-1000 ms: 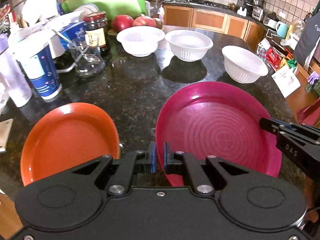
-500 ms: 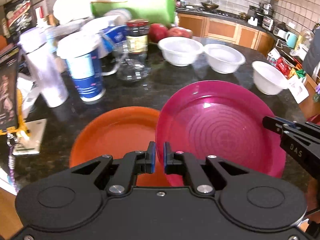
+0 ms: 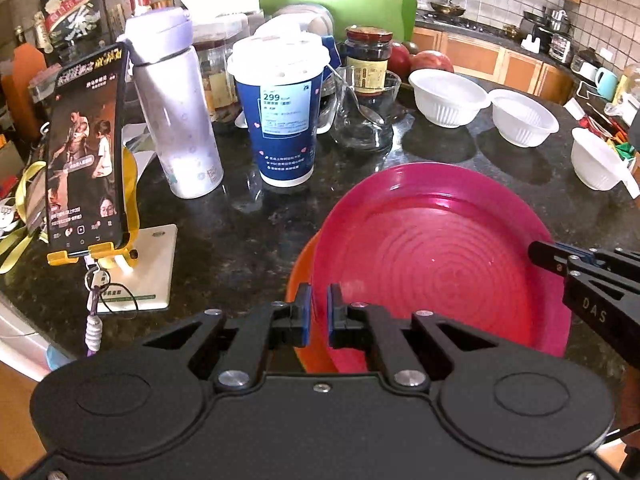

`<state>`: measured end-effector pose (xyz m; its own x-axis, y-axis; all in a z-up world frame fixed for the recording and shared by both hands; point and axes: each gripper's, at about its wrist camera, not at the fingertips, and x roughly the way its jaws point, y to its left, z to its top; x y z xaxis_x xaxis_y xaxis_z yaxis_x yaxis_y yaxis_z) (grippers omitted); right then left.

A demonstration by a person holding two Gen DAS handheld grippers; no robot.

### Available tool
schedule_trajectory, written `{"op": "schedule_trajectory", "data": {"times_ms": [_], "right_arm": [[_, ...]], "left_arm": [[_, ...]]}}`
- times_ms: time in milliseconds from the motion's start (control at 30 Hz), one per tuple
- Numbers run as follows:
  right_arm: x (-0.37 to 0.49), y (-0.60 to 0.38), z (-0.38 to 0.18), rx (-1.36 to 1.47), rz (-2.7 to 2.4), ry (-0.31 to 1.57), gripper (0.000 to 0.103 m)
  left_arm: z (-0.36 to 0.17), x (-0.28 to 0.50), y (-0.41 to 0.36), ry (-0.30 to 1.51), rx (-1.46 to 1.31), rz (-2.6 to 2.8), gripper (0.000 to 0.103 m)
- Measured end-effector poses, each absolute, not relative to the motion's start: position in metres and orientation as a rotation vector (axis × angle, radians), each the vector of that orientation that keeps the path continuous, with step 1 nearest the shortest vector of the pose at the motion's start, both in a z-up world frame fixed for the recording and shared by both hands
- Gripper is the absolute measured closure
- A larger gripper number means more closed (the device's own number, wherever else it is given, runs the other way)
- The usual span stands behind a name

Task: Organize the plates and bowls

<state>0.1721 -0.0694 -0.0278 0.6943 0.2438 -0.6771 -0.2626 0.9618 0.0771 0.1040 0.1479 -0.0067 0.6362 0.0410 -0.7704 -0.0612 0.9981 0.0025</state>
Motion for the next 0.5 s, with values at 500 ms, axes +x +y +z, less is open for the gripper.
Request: {"op": "schedule_trajectory", "data": {"times_ms": [500], "right_arm": [[0.167,-0.049,-0.034,-0.010,0.154,0.747,0.083]], "left_arm": [[-0.007,0.108,0.174,0.808,0.025,-0.064,0.083]]}}
